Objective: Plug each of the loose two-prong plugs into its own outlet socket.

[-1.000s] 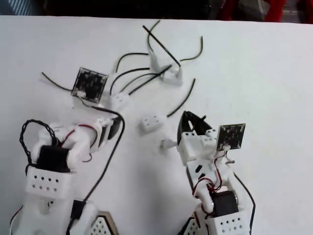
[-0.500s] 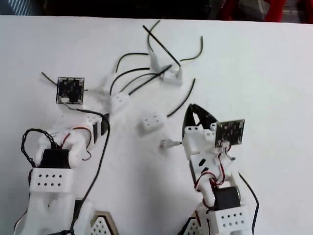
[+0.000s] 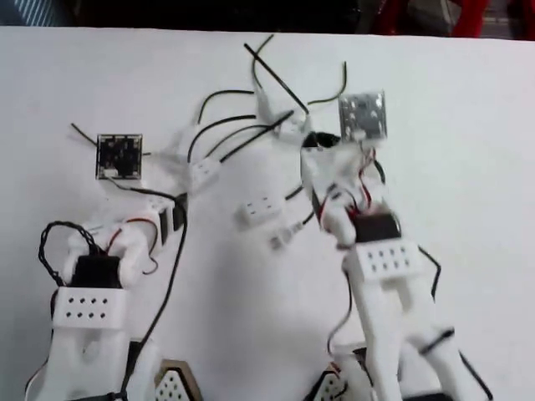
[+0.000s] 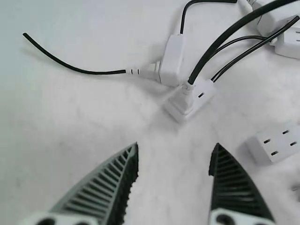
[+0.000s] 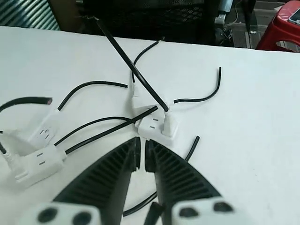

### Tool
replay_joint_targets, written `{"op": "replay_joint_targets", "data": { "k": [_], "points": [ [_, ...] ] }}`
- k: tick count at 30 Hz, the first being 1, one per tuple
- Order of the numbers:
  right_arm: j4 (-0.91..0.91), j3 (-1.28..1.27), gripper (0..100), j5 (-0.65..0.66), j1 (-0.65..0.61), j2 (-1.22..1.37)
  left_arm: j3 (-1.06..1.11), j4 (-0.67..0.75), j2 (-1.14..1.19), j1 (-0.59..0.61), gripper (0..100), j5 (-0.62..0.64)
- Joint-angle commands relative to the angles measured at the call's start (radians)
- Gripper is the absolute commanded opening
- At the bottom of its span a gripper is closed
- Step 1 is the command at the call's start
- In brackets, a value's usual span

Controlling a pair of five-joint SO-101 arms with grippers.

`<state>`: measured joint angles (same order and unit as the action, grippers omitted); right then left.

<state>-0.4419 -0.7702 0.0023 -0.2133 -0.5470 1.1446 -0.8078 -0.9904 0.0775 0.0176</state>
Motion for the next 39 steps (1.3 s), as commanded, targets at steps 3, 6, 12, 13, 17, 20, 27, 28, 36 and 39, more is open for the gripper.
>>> {"op": "replay_joint_targets", "data": {
  "k": [3,6,12,13,17,20,27,28,36,39],
  "points": [
    [-0.130,0.368,6.7,0.008,0.018,0.302,-0.002,0.023,-0.028,0.010,24,0.002],
    [-0.344,0.542,17.8,0.005,0.016,0.375,-0.002,0.023,-0.028,0.010,24,0.002],
    [-0.730,0.743,17.1,0.002,0.016,0.374,0.009,0.044,-0.028,0.010,24,0.002],
    [-0.777,0.743,16.2,0.002,0.012,0.369,0.009,0.044,-0.028,0.010,24,0.002],
    [-0.923,0.730,15.1,0.002,0.018,0.361,0.012,0.044,-0.028,0.010,24,0.002],
    [-1.015,0.712,15.1,0.000,0.008,0.374,0.017,0.046,-0.028,0.010,24,0.002],
    [-0.924,0.499,15.2,-0.170,-0.108,0.466,0.020,0.072,-0.027,0.010,24,0.002],
    [-0.891,0.479,15.2,-0.190,-0.125,0.483,0.020,0.072,-0.027,0.010,24,0.002],
    [-0.702,0.440,14.9,-0.348,-0.173,0.605,0.034,0.074,-0.028,0.010,24,0.002],
    [-0.673,0.440,14.8,-0.390,-0.202,0.648,0.034,0.074,-0.028,0.010,24,0.002]
  ]
}}
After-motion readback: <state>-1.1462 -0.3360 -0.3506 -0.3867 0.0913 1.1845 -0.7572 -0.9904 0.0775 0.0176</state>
